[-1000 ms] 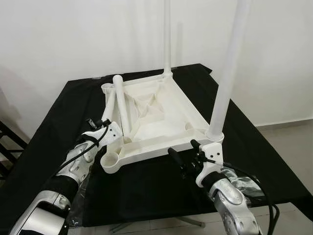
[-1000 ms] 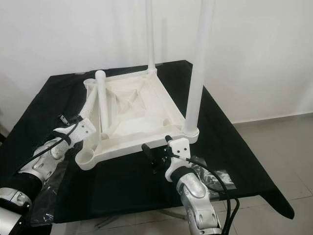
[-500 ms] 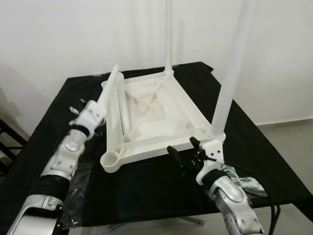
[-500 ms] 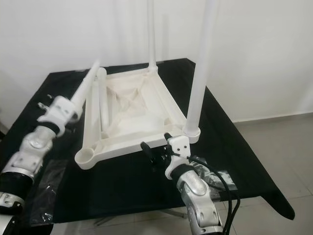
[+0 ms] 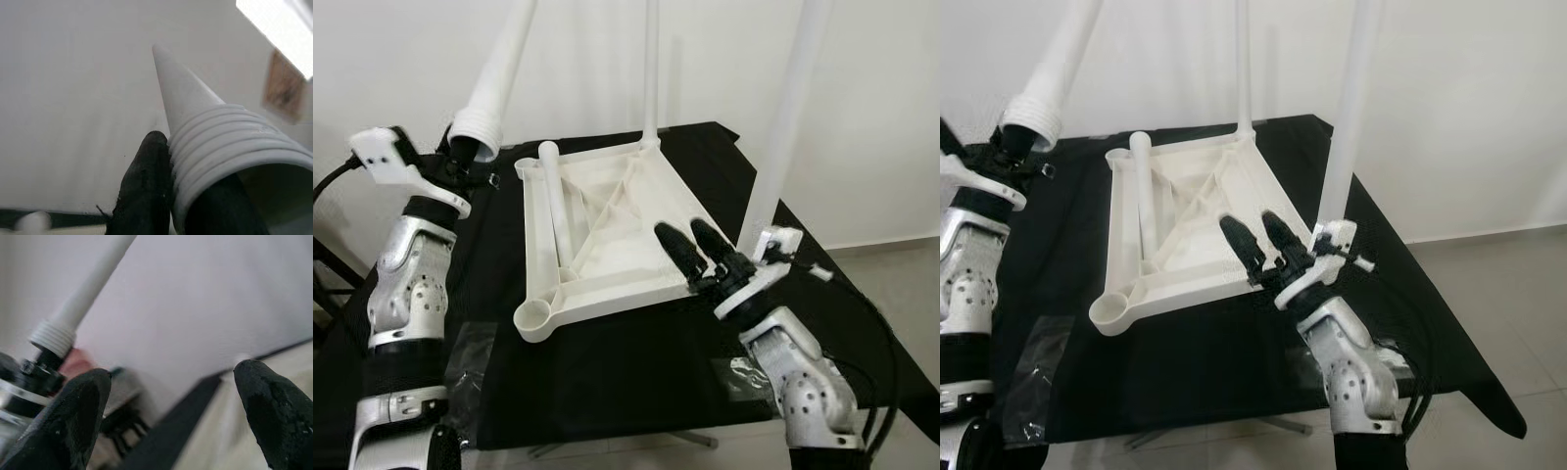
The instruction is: Building children table
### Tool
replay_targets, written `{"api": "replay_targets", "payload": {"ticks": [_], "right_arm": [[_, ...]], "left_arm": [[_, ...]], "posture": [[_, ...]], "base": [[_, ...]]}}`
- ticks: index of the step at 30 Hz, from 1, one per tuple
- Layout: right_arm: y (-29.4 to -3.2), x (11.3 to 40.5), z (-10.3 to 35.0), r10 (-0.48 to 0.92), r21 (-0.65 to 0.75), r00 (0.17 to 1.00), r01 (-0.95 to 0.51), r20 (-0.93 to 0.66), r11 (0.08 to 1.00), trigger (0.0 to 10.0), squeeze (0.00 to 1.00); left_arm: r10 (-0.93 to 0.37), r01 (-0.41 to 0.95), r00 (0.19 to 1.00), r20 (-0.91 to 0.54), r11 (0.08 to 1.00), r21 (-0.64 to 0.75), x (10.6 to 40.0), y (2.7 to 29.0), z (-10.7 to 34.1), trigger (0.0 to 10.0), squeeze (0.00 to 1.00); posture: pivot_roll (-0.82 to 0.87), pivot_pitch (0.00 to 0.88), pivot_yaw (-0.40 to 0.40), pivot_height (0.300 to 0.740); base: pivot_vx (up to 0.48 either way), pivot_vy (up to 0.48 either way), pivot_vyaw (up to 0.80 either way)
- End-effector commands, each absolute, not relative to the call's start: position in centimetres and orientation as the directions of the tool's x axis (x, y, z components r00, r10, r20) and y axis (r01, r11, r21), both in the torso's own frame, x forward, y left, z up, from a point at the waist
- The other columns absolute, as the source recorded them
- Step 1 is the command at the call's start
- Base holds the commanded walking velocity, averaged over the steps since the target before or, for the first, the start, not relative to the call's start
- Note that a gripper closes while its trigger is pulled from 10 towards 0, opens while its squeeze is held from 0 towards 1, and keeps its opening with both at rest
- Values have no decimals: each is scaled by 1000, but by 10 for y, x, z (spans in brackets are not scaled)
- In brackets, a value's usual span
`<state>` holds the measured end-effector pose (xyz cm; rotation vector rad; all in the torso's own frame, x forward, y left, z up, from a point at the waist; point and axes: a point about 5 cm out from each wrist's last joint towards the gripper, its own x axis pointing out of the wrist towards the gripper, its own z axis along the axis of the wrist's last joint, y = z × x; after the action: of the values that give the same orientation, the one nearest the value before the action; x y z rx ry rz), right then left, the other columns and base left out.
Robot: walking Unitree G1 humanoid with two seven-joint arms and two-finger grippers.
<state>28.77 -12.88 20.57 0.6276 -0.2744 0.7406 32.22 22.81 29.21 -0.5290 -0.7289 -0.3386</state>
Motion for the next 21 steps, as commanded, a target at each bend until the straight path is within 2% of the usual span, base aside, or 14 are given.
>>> {"api": "replay_targets", "payload": {"ticks": [1,2,3,4,5,6,7,8,10,14,18,19,21], "right_arm": [[-124,282,217,572,440,649,-760,501,478,10000,0],[-123,279,222,581,437,624,-781,523,445,10000,0],[-123,279,222,581,437,624,-781,523,445,10000,0],[-122,278,227,583,436,605,-796,542,420,10000,0],[-122,277,229,583,436,596,-803,552,407,10000,0],[-119,274,234,593,431,558,-829,581,357,10000,0],[-119,274,234,593,431,558,-829,581,357,10000,0],[-117,271,238,600,430,528,-846,601,314,10000,0],[-113,263,243,628,411,466,-878,623,244,10000,0],[-110,259,244,649,400,431,-893,627,206,10000,0],[-109,256,245,663,387,401,-905,632,179,10000,0],[-108,250,248,688,368,356,-920,633,137,10000,0],[-107,248,248,696,360,338,-925,634,121,10000,0]], "left_arm": [[-131,594,633,763,714,-371,309,231,293,157,0],[-151,656,597,788,657,-372,303,230,292,157,0],[-151,656,597,788,657,-372,303,230,292,157,0],[-183,720,559,809,591,-363,297,227,290,784,0],[-202,755,535,821,550,-356,293,225,288,784,0],[-278,818,496,822,467,-335,285,221,276,8824,0],[-278,818,496,822,467,-335,285,221,276,8824,0],[-327,861,460,826,393,-324,279,218,268,10000,0],[-422,919,382,822,262,-293,266,209,254,10000,0],[-515,963,267,815,125,-237,249,198,240,10000,0],[-540,971,229,810,67,-230,243,192,235,10000,0],[-537,973,201,819,9,-232,238,189,233,10000,0],[-538,972,196,820,-5,-235,237,188,232,10000,0]], "posture": [[-49,0,17,740],[-49,0,17,740],[-49,0,17,740],[-46,0,12,740],[-46,0,12,740],[-47,0,13,740],[-47,0,13,740],[-47,0,13,740],[-49,0,17,740],[-51,0,19,740],[-52,0,18,740],[-54,0,18,740],[-55,0,20,740]], "base": [[0,0,0],[0,0,0],[0,0,0],[0,0,0],[0,0,0],[0,0,0],[0,0,0],[0,0,0],[0,0,0],[0,0,0],[0,0,0],[0,0,0],[0,0,0]]}}
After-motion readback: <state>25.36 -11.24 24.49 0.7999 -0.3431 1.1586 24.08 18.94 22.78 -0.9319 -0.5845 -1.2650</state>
